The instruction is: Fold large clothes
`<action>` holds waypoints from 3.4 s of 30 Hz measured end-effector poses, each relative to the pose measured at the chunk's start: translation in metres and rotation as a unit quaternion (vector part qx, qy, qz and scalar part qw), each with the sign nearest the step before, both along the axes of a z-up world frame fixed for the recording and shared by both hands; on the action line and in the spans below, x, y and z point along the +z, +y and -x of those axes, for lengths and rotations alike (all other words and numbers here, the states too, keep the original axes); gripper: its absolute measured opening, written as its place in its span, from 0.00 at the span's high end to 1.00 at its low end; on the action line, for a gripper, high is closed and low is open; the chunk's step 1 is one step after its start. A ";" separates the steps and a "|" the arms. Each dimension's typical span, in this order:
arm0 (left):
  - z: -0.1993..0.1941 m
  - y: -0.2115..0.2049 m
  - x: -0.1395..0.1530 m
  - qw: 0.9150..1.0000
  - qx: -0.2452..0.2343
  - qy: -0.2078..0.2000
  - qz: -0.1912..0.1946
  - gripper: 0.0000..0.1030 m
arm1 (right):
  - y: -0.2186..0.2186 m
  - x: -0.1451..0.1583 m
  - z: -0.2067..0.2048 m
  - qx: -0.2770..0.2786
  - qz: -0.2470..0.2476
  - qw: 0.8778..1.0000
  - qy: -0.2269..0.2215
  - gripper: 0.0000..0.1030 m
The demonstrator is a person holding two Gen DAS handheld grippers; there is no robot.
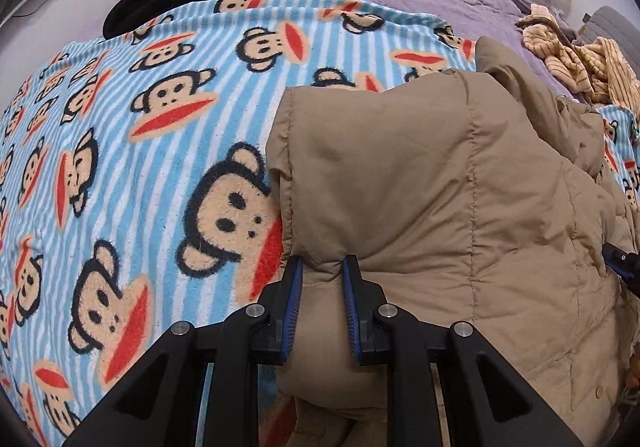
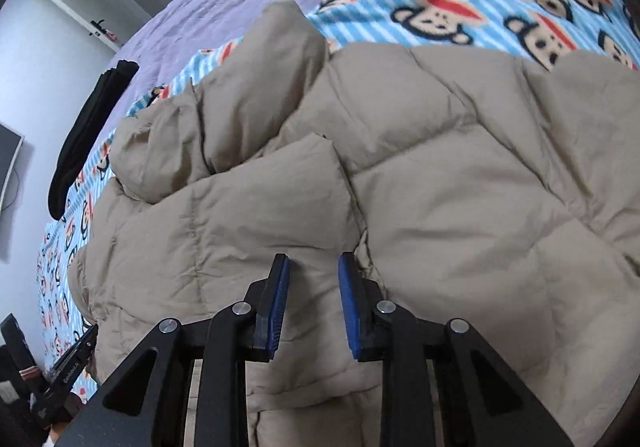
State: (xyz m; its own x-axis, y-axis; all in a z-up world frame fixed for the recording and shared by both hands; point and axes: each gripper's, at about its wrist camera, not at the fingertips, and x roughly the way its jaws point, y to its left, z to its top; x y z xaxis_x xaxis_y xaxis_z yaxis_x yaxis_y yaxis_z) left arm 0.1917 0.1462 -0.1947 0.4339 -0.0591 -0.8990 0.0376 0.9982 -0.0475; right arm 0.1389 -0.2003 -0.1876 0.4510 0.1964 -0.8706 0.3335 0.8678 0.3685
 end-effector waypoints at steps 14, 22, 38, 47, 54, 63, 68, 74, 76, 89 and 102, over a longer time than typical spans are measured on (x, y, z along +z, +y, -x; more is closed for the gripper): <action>0.026 -0.028 0.037 0.999 -0.033 0.024 -0.016 0.78 | -0.016 0.034 0.048 -0.010 0.026 0.999 0.021 0.49; 0.058 -0.072 0.048 0.997 -0.062 0.038 -0.012 0.78 | -0.039 0.034 0.101 -0.036 -0.059 0.997 0.031 0.34; 0.097 -0.162 0.044 0.994 -0.088 0.050 -0.037 0.01 | -0.109 0.037 0.156 -0.084 -0.100 0.991 0.027 0.22; 0.092 -0.206 0.052 0.992 -0.107 0.050 -0.042 0.01 | -0.153 0.032 0.169 -0.108 -0.112 0.988 0.024 0.21; 0.096 -0.240 0.044 0.989 -0.131 0.066 -0.031 0.01 | -0.184 0.028 0.182 -0.137 -0.134 0.981 -0.010 0.00; 0.095 -0.270 0.045 0.988 -0.137 0.063 -0.025 0.01 | -0.273 0.021 0.190 -0.217 -0.174 0.960 -0.022 0.00; 0.093 -0.282 0.045 0.989 -0.136 0.063 -0.017 0.01 | -0.329 0.020 0.186 -0.263 -0.199 0.943 -0.053 0.00; 0.089 -0.300 0.042 0.988 -0.140 0.066 -0.021 0.01 | -0.371 0.022 0.169 -0.298 -0.228 0.924 -0.078 0.00; 0.088 -0.304 0.045 0.987 -0.145 0.061 -0.018 0.01 | -0.381 0.021 0.166 -0.310 -0.247 0.913 -0.091 0.00; 0.072 -0.269 0.065 0.992 -0.119 0.030 0.004 0.01 | -0.378 0.041 0.143 -0.320 -0.304 0.888 -0.132 0.90; 0.047 -0.152 0.082 0.999 -0.022 -0.028 -0.011 0.01 | -0.150 0.158 0.003 0.058 -0.083 0.980 -0.170 0.90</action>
